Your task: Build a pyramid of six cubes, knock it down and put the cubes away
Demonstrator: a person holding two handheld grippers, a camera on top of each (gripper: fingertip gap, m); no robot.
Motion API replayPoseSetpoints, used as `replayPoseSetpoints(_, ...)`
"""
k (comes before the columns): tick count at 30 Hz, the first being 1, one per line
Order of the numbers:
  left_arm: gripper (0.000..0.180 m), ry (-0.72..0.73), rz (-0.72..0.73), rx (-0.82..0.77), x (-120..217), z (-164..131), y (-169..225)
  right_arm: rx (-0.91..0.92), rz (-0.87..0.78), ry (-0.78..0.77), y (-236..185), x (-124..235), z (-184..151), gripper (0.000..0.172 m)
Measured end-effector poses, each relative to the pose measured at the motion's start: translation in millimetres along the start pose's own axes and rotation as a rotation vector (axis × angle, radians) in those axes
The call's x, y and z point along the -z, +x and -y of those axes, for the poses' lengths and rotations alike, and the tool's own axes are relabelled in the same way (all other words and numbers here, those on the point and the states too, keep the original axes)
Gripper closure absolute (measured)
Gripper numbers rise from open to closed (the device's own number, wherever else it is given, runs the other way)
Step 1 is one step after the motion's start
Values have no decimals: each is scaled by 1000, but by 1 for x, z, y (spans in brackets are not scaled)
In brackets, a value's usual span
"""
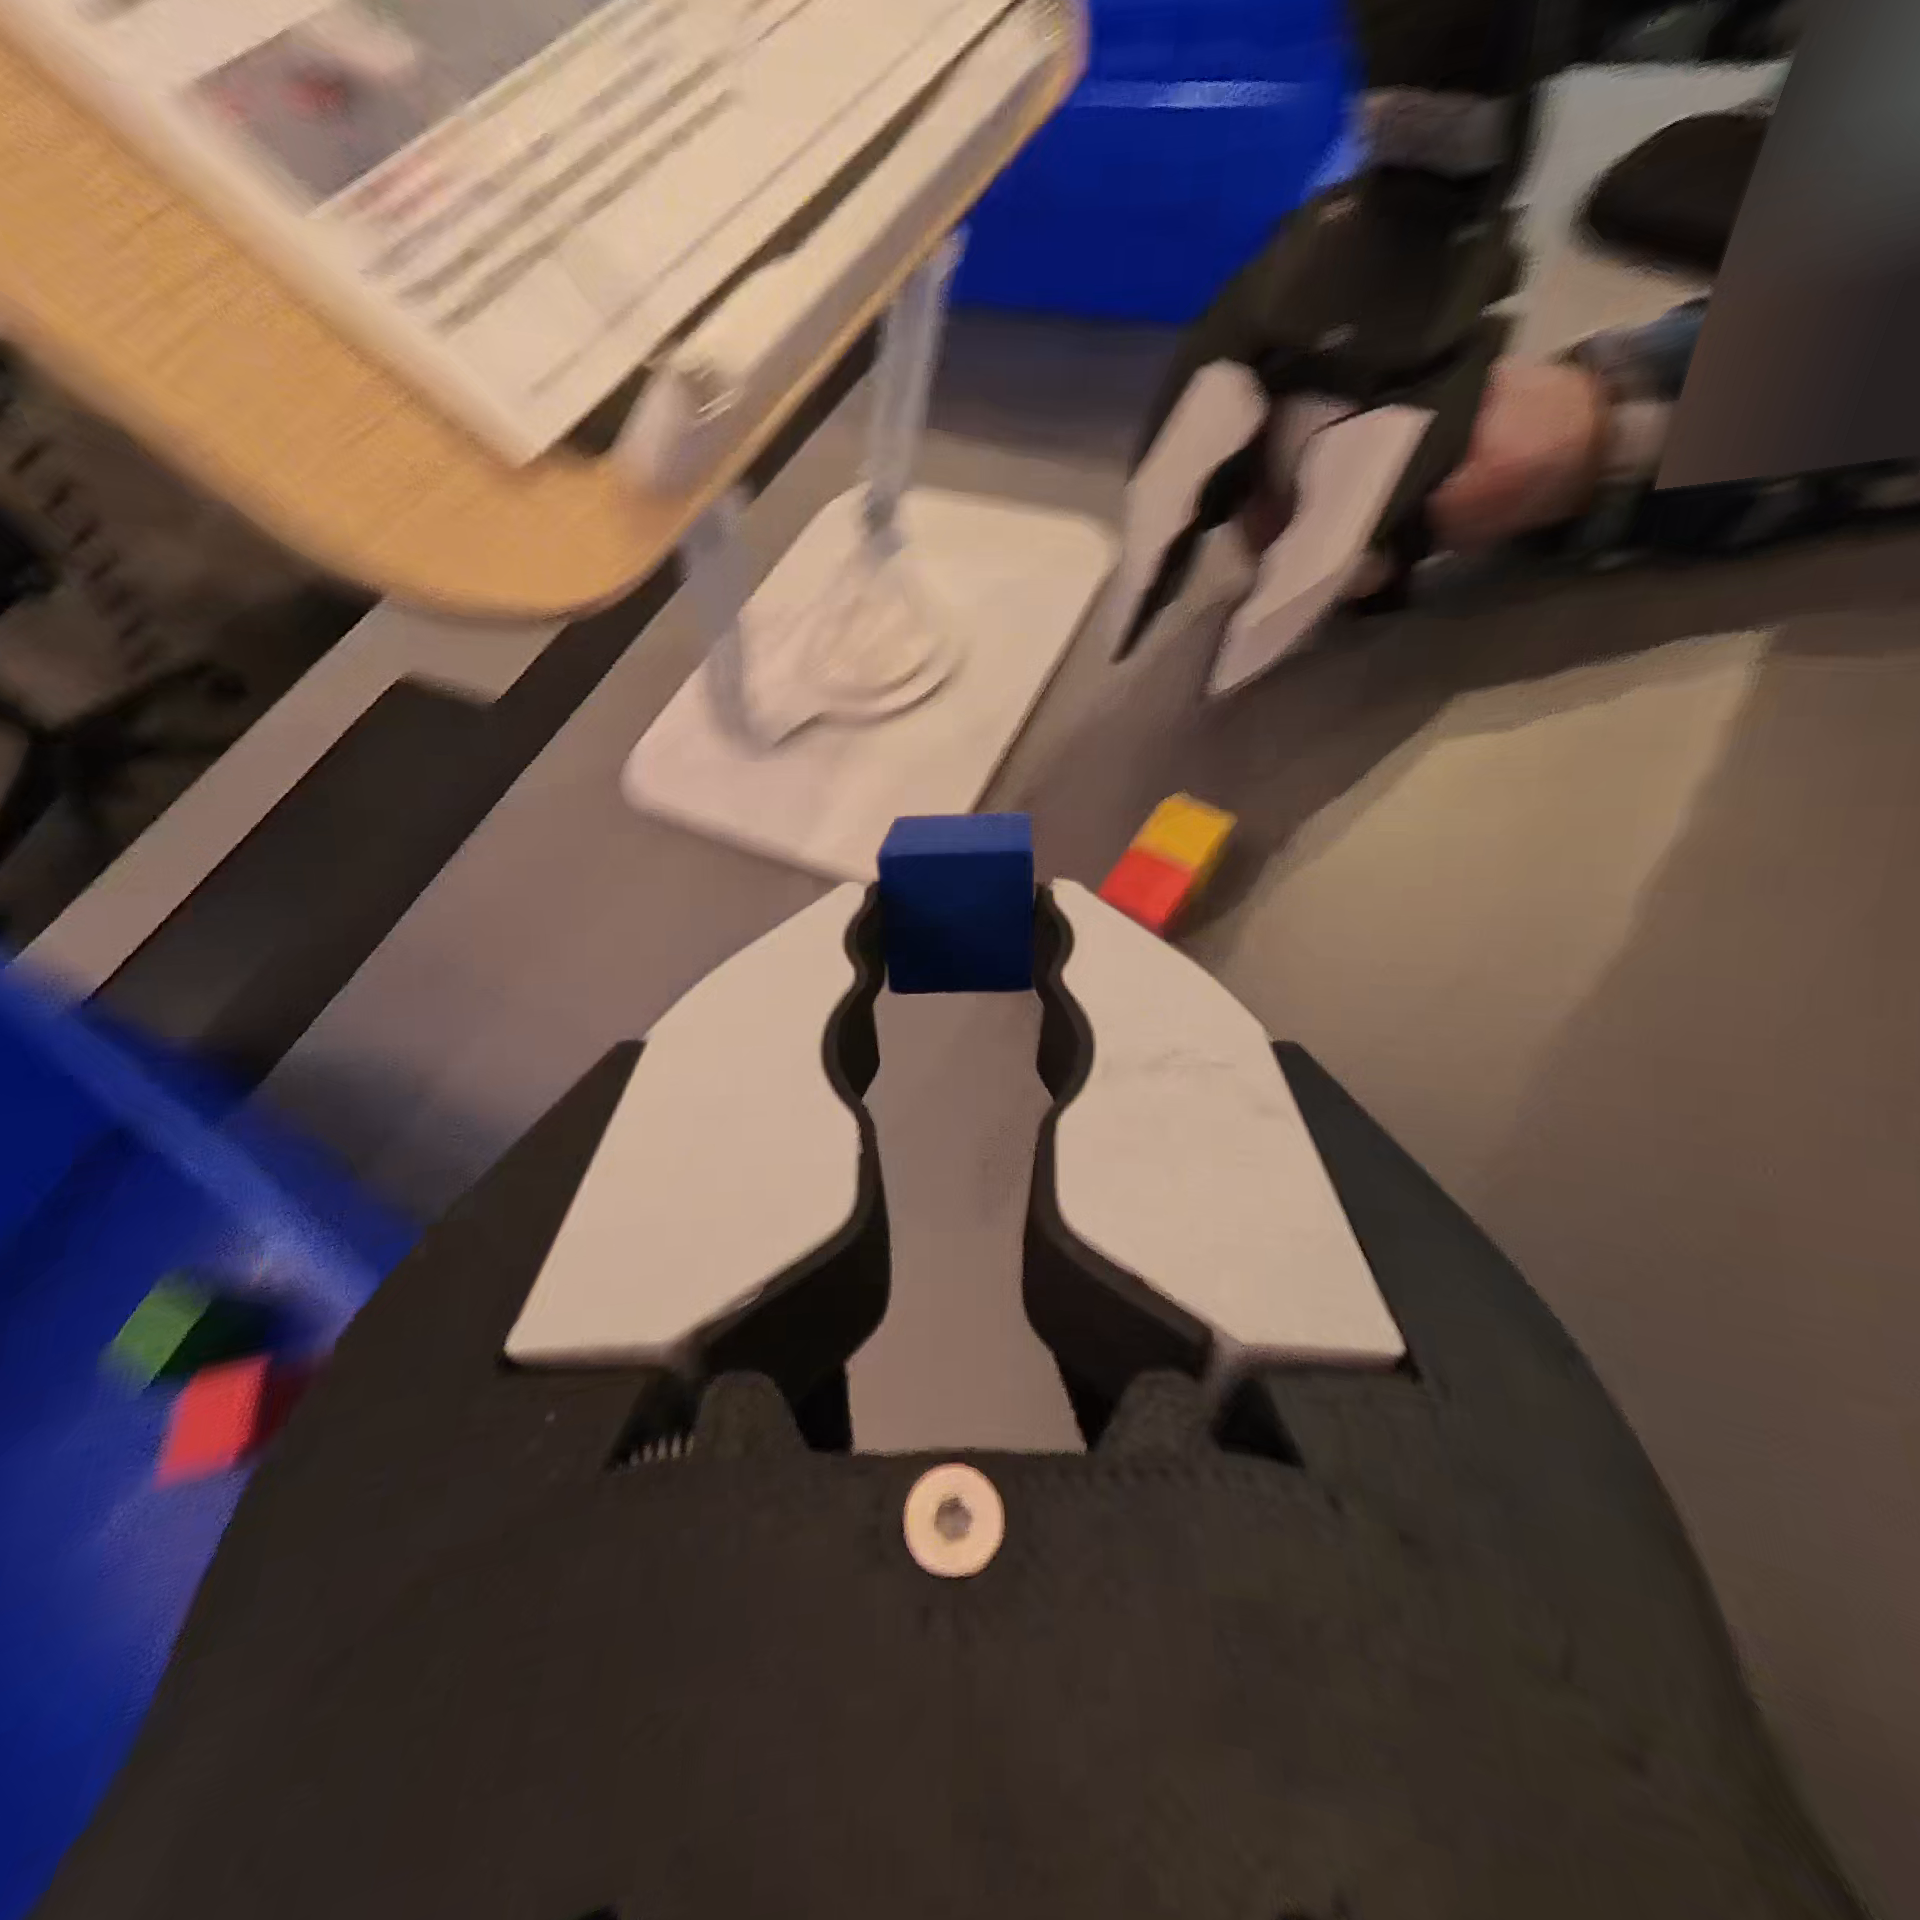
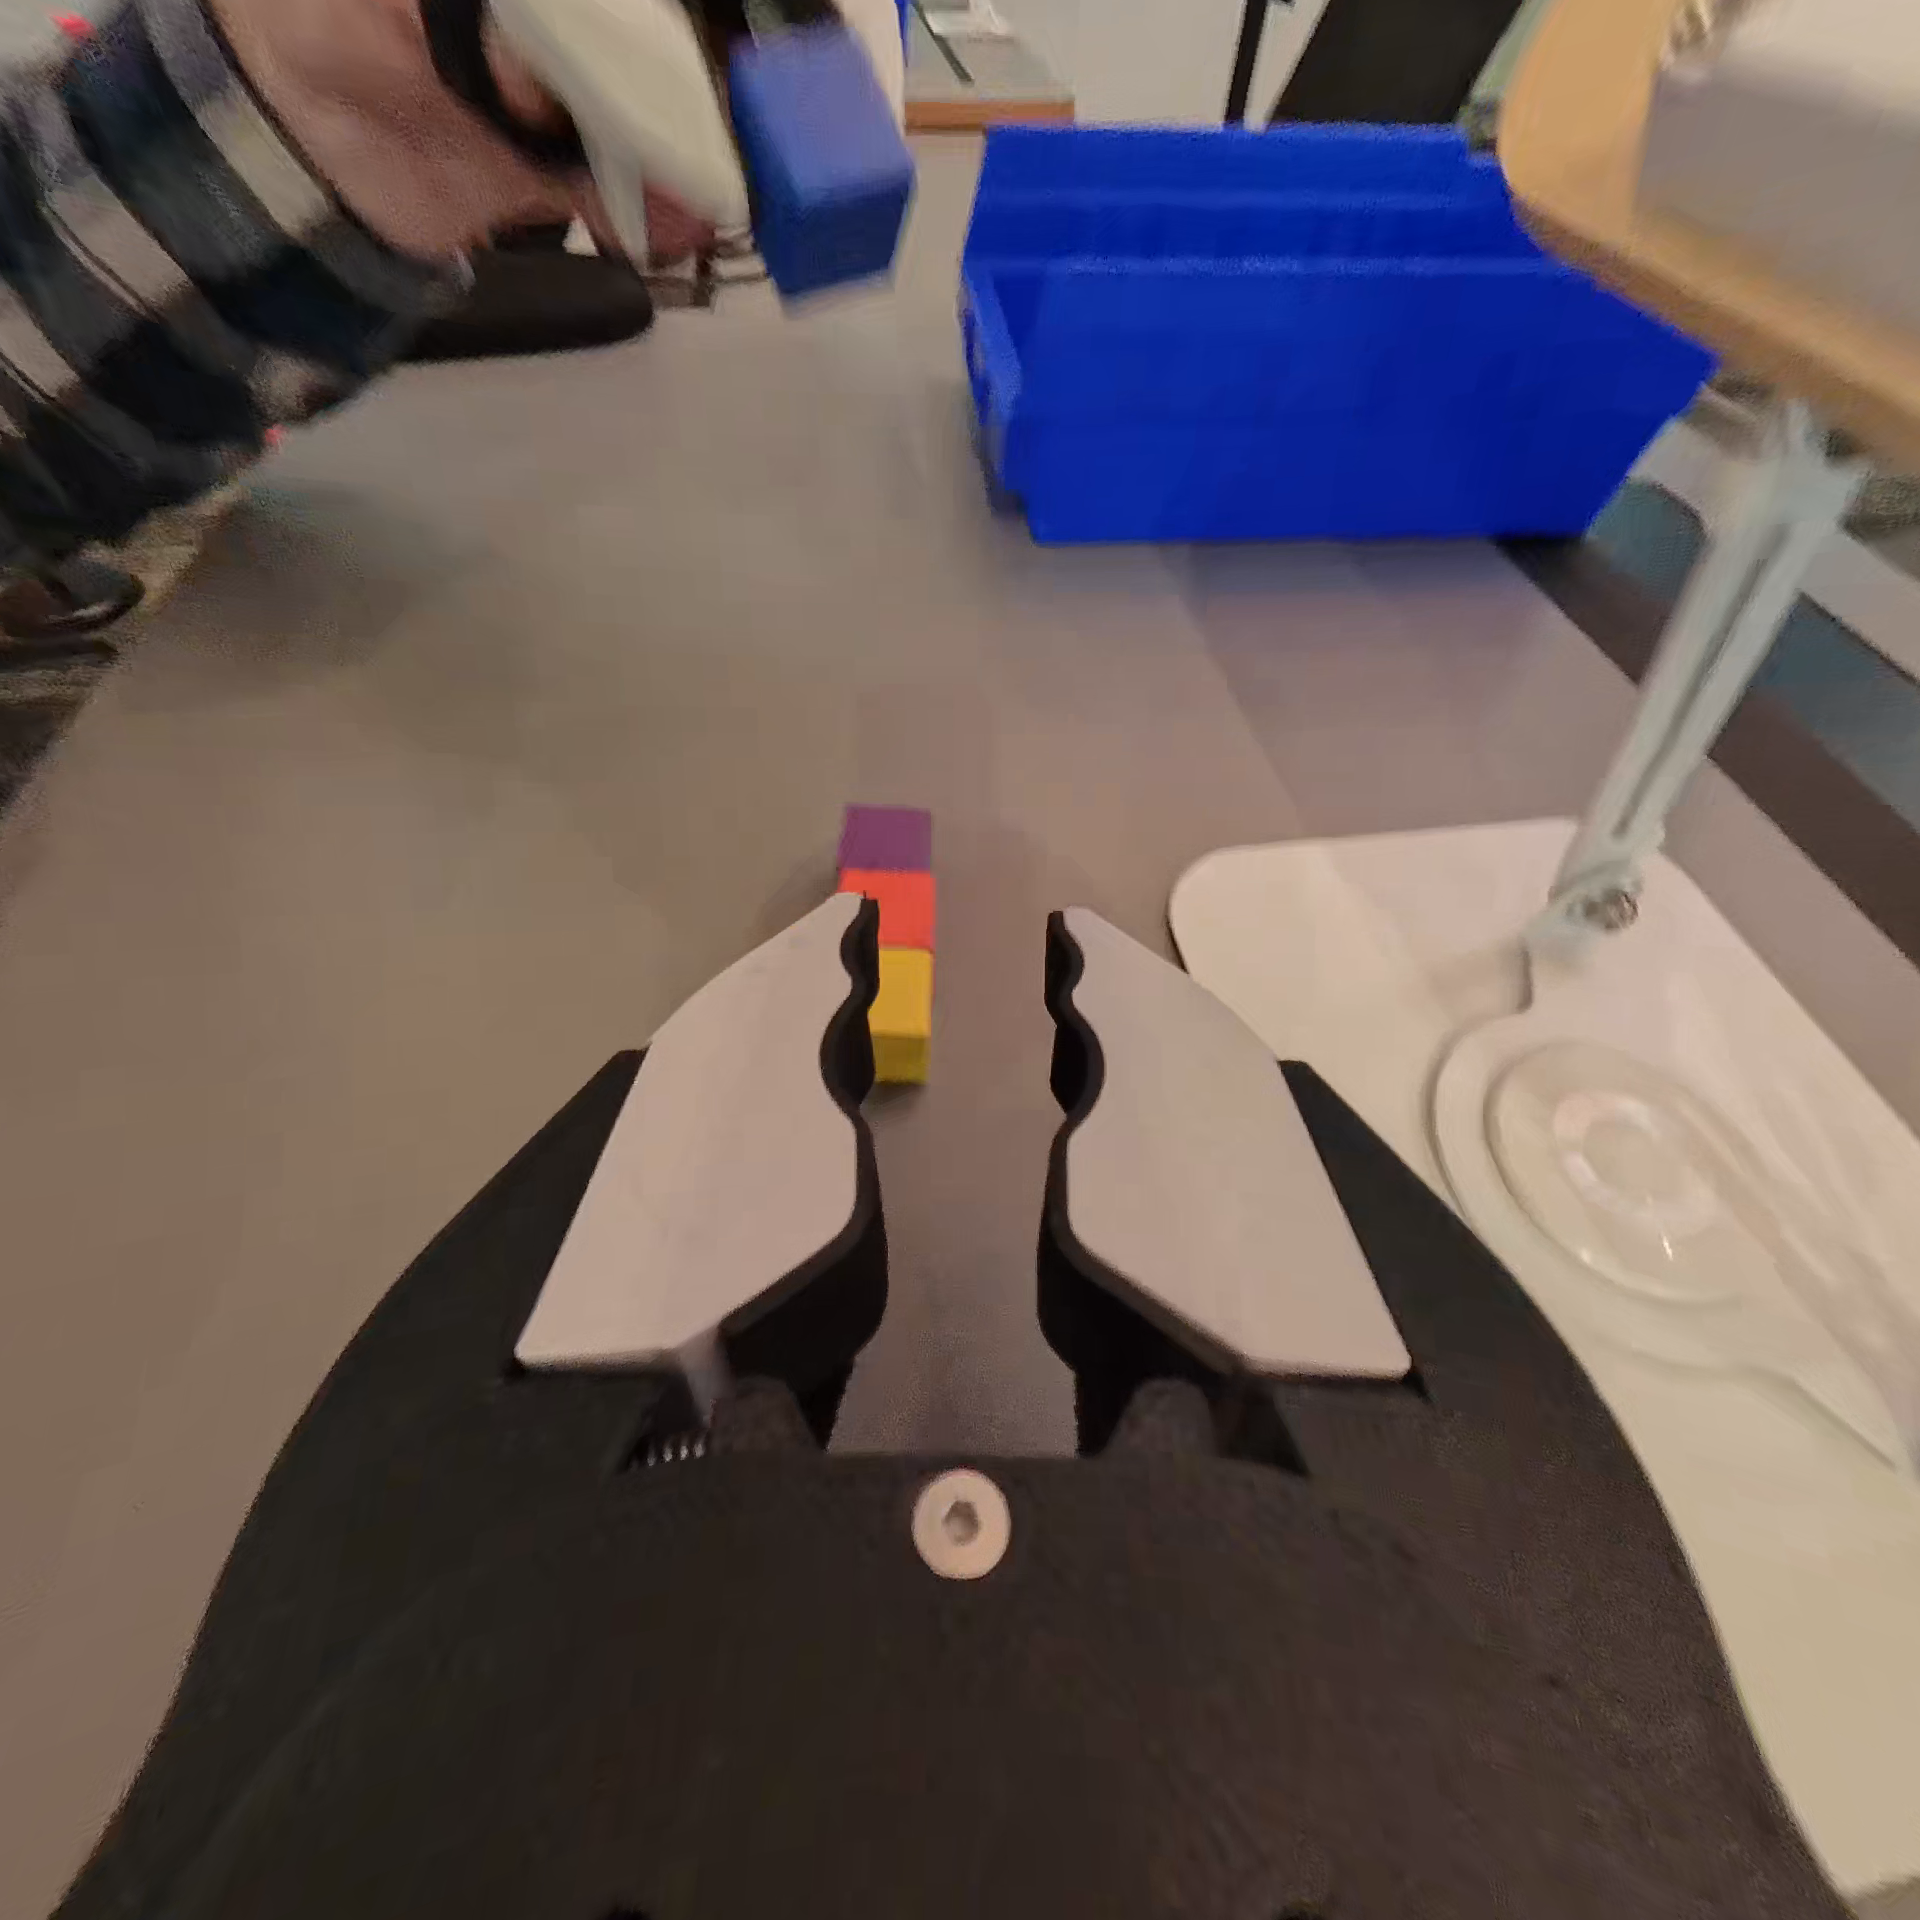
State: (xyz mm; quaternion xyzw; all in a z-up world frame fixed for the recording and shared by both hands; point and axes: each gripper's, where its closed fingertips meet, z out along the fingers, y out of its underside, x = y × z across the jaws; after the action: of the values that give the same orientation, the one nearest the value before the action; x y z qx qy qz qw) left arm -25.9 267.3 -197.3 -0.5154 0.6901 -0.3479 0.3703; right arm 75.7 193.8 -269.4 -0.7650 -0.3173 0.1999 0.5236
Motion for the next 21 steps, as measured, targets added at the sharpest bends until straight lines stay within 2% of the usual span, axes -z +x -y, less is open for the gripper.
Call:
replayPoseSetpoints(3,154,96,-130,-6,-33,10,40,35,36,58,-19,-4,22,140)
replayPoseSetpoints(7,154,169,-210,-15,-59,15,61,62,63,109,-31,-9,41,136)
replayPoseSetpoints(21,154,185,-339,-62,-71,15,76,121,145,136,-41,-13,50,145)
